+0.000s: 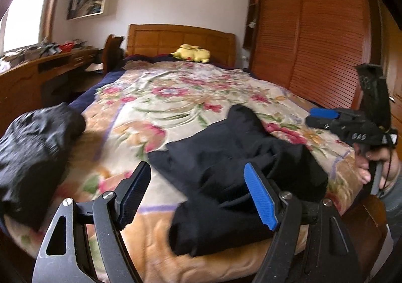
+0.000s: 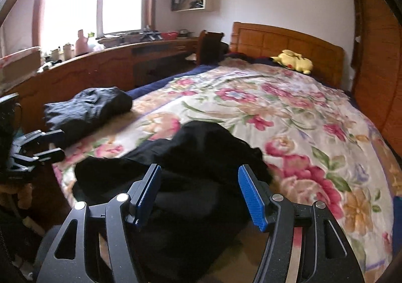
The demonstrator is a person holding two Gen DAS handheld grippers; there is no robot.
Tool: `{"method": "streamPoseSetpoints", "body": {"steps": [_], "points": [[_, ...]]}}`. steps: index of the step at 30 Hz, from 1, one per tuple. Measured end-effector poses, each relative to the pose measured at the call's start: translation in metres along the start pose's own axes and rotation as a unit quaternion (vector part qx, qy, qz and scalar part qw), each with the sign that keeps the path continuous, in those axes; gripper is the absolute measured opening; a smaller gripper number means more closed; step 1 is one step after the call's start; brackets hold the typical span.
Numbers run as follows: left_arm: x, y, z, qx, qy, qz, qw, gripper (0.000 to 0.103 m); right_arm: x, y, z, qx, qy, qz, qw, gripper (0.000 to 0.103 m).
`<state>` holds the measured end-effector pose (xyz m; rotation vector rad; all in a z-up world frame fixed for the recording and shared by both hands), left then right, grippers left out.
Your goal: Fold large clothes
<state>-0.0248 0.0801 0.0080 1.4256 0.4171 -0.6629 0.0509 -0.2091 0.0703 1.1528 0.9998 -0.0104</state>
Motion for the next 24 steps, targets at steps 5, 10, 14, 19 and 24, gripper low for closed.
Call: {"method": "streamPoseSetpoints", "body": {"steps": [5,10,14,19,24], "points": [[0.015,0.014,0.038,0.032,-0.04,-0.008,0.9987,0.074,0.0,-0.003,-0.006,0.006,-0.021,-0.011,1.0,0.065],[0.037,0.01,0.062,0.071,-0.041,-0.046,0.9956,0.037,-0.003,-0.005,-0.001,0.012,-0.031,-0.019,0.999,0.065],[0.038,0.001,0.057,0.07,-0.052,-0.06,0.9944,0.013,-0.005,-0.004,-0.005,0.012,-0.029,-0.025,0.999,0.065],[0.014,-0.015,0.026,0.044,-0.025,-0.046,0.9976,0.012,0.004,0.005,-0.009,0.015,-0.019,-0.024,0.999,0.065],[0.014,-0.045,-0.004,0.018,-0.009,-0.067,0.9976,0.012,0.037,0.019,-0.015,0.025,0.008,-0.036,0.999,0.065]]}}
Point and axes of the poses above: each gripper's, at about its wrist camera, not at the fingertips, and x roughly the way its jaws point, z to its right, y to its top, the point moved 8 cm from there along x, roughly the way its jaws point, and after that the axes turned 12 degrees about -z, right-handed, at the moved point
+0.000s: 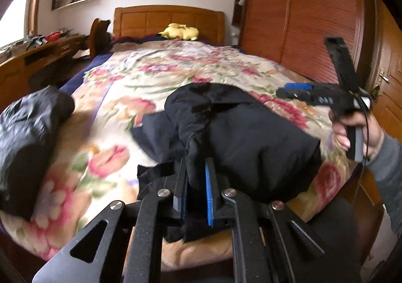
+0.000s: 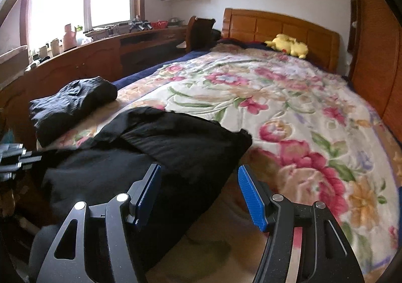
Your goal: Fold large clothes
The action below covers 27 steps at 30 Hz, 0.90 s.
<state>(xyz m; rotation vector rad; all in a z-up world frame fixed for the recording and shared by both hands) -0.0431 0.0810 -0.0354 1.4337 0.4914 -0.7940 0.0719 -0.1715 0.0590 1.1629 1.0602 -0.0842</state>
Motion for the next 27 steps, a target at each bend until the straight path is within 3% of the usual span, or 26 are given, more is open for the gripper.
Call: {"method": "streamPoseSetpoints", "body": {"steps": [11,13,15,17,27], "points": [[-0.005,-0.015,-0.002,-0.006,0.009,0.005,0.9999,0.015,0.077,0.03,0.016,0.023,0.011,-0.048,0.999,0.065],[-0.01,-0.015,-0.004,-0.008,0.011,0.008,0.9999,0.022,0.082,0.032,0.018,0.027,0.018,-0.052,0.998,0.065],[-0.016,-0.018,-0.008,-0.01,0.019,0.013,0.9997,0.037,0.084,0.034,0.019,0.026,0.017,-0.054,0.998,0.065],[-0.021,-0.023,-0.012,-0.012,0.022,0.017,0.9995,0.041,0.084,0.035,0.02,0.024,0.016,-0.056,0.998,0.065],[-0.026,-0.051,-0.016,-0.016,0.031,0.008,0.9993,0.042,0.091,0.042,0.026,0.031,-0.004,-0.06,0.998,0.072]]}}
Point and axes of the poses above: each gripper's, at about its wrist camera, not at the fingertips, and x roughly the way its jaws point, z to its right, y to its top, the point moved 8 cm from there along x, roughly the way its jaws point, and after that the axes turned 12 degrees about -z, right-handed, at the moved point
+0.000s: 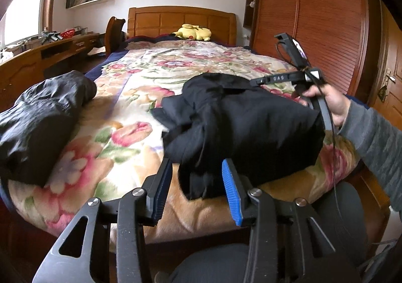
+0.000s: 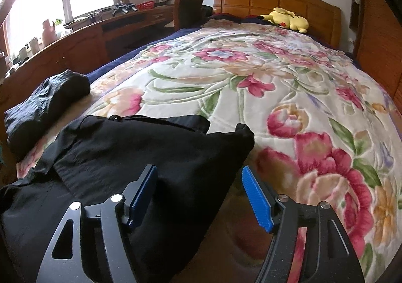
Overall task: Fold large clothes
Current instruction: 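Grasp the folded coat bundle with the left tool while the right tool grasps it too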
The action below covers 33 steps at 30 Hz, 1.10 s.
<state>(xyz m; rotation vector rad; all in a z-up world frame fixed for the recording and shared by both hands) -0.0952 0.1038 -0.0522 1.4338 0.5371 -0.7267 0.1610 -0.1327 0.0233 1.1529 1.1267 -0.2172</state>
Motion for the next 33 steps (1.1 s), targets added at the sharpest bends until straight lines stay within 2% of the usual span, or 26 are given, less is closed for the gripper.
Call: {"method": "streamPoseSetpoints", "body": {"steps": [5,15,31,33], "points": [[0.011,-0.014,-0.006,-0.01,0.005,-0.021,0.9997,0.042,0.004,0.002,-0.004,-0.006,-0.007,-0.002,1.0,0.072],[0.028,-0.011,-0.001,-0.018,-0.01,-0.032,0.9993,0.042,0.017,0.008,0.011,0.02,-0.01,-0.013,1.0,0.079],[0.039,-0.015,0.014,-0.026,-0.052,-0.044,0.9973,0.042,0.046,0.014,0.021,0.067,0.047,-0.043,0.996,0.081],[0.04,-0.017,0.017,-0.027,-0.058,-0.046,0.9969,0.039,0.05,0.014,0.022,0.072,0.057,-0.049,0.995,0.081]]}}
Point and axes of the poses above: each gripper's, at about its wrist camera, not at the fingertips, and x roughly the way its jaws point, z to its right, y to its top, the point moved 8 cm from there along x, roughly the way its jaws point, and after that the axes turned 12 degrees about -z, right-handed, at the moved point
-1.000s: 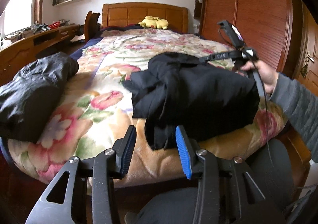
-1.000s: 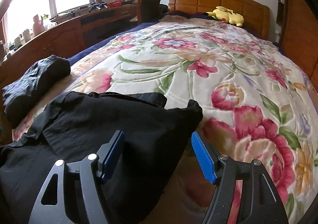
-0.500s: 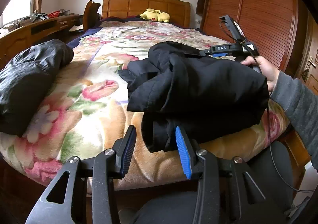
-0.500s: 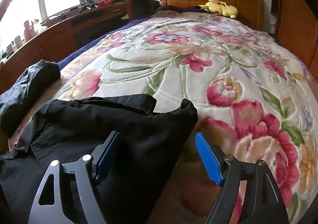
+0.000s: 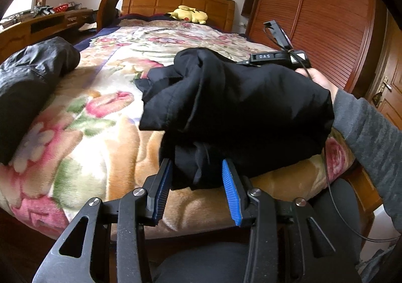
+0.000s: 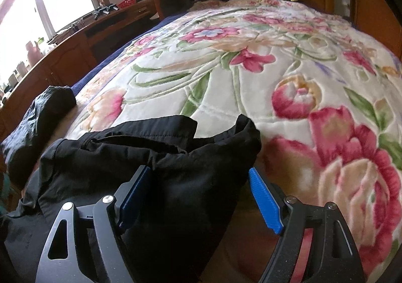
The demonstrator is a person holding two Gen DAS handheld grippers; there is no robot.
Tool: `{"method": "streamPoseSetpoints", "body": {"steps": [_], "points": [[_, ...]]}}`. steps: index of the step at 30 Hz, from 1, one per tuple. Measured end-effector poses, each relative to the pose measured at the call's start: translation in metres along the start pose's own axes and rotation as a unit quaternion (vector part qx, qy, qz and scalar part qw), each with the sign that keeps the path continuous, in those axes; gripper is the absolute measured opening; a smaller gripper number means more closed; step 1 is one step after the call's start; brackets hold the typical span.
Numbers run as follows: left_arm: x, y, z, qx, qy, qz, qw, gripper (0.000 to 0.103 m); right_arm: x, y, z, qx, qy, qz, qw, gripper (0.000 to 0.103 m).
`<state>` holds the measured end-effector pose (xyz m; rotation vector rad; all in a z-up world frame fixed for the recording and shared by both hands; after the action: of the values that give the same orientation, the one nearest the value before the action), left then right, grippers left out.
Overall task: Fold large clothes
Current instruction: 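Grasp the folded coat bundle with the left tool while the right tool grasps it too, then carry the coat bundle with both tools off the bed toward the desk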
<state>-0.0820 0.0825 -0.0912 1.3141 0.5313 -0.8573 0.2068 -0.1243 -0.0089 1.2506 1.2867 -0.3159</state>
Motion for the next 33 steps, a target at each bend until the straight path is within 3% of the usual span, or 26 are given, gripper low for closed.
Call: {"method": "streamPoseSetpoints", "body": {"steps": [2,9,12,14,16,20,26,33], "points": [[0.002,-0.002,0.002,0.001,0.001,-0.001,1.0,0.037,0.005,0.0,0.001,0.008,0.015,-0.008,1.0,0.081],[0.004,-0.002,0.005,-0.003,-0.027,0.0,0.9996,0.014,0.015,0.0,0.003,0.024,0.051,-0.03,0.998,0.081],[-0.002,0.002,0.004,-0.005,-0.029,0.009,0.9995,0.009,0.016,0.0,0.0,0.02,0.075,-0.036,0.996,0.066],[-0.006,0.005,0.004,-0.004,-0.024,0.017,0.9995,0.007,0.013,0.0,-0.002,0.011,0.083,-0.034,0.996,0.043],[-0.012,0.009,0.001,-0.005,-0.014,0.031,0.9994,0.006,0.007,0.0,-0.005,0.001,0.08,-0.025,0.996,0.031],[-0.028,0.02,-0.01,-0.015,-0.003,0.063,0.9979,0.005,-0.017,0.0,-0.013,-0.022,0.058,0.016,0.998,0.018],[-0.049,0.04,-0.033,-0.022,0.014,0.107,0.9939,0.005,-0.06,0.004,-0.046,-0.058,0.027,0.085,0.994,0.015],[-0.087,0.074,-0.071,-0.03,0.031,0.161,0.986,0.005,-0.091,0.021,-0.091,-0.097,0.005,0.116,0.989,0.014]]}}
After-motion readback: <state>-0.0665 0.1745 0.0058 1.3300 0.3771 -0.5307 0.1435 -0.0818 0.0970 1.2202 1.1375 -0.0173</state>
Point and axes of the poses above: each gripper's, at about its wrist camera, not at the fingertips, and x roughly the way its jaws point, z to its right, y to its top, the point moved 8 cm from there along x, roughly the way its jaws point, and after that the axes turned 12 degrees about -z, right-handed, at the moved point
